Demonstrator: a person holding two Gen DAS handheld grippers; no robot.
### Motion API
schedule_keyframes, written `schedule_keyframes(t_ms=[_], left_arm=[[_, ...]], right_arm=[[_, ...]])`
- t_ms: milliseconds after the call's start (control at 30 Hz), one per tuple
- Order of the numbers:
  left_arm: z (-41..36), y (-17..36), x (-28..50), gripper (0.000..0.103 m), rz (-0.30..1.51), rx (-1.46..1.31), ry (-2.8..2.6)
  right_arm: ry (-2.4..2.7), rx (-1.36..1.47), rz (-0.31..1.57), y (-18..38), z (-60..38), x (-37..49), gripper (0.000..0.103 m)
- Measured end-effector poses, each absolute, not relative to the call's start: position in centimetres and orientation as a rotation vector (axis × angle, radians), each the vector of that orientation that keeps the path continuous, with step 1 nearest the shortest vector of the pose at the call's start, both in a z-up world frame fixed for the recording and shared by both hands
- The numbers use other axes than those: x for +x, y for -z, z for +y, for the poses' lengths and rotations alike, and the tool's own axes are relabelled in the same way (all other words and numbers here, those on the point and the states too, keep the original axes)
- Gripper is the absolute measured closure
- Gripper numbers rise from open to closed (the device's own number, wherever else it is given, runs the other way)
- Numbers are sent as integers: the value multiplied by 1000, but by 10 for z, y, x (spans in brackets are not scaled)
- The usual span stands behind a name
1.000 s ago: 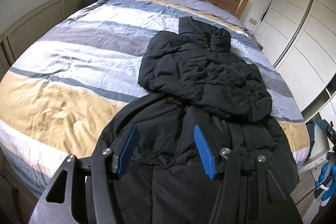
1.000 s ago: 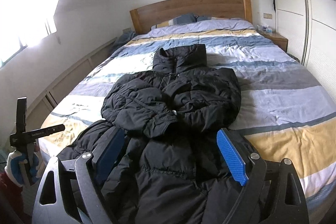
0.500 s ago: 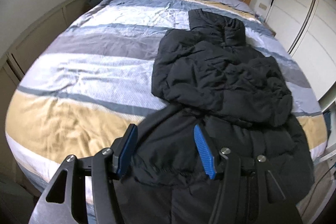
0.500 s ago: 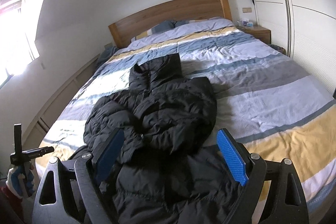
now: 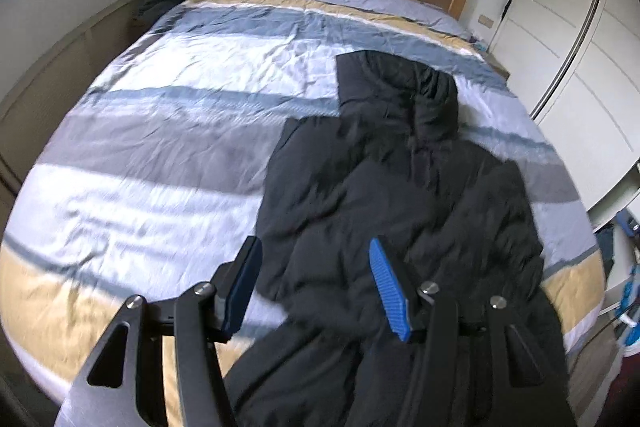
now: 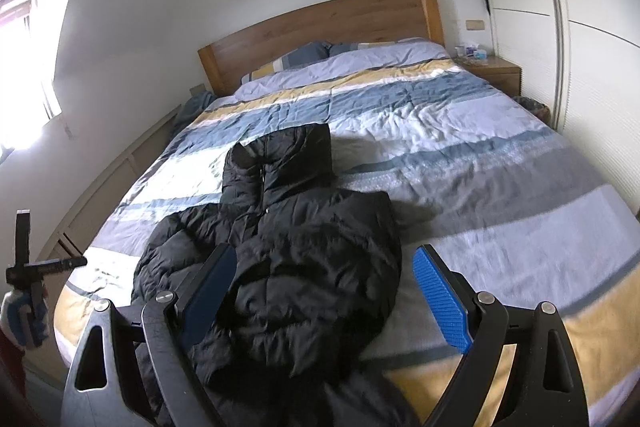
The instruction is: Fold large clothes
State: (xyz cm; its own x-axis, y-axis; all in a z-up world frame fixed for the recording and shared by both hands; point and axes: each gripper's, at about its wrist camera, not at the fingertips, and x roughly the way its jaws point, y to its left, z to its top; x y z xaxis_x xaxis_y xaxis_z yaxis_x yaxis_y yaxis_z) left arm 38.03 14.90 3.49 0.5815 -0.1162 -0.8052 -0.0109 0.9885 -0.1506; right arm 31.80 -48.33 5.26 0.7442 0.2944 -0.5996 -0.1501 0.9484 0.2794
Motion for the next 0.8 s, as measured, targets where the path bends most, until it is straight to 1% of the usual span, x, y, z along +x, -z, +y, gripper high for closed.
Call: schedule_keyframes(t_ms=[167,333,567,800], left_arm=[[148,-38,462,49,977,-173,94],[148,-28,548,49,1017,-211,118],[147,12,676,49,1052,-333,188],[138,58,768,49,1042,-413,259]], right_arm=[[-281,188,714,-48,-473,381,14],[-318,175,752,-39,-459,468,14],[-375,248,810,-13,-437,587,14],[-406,325,871,42,-409,690,14]])
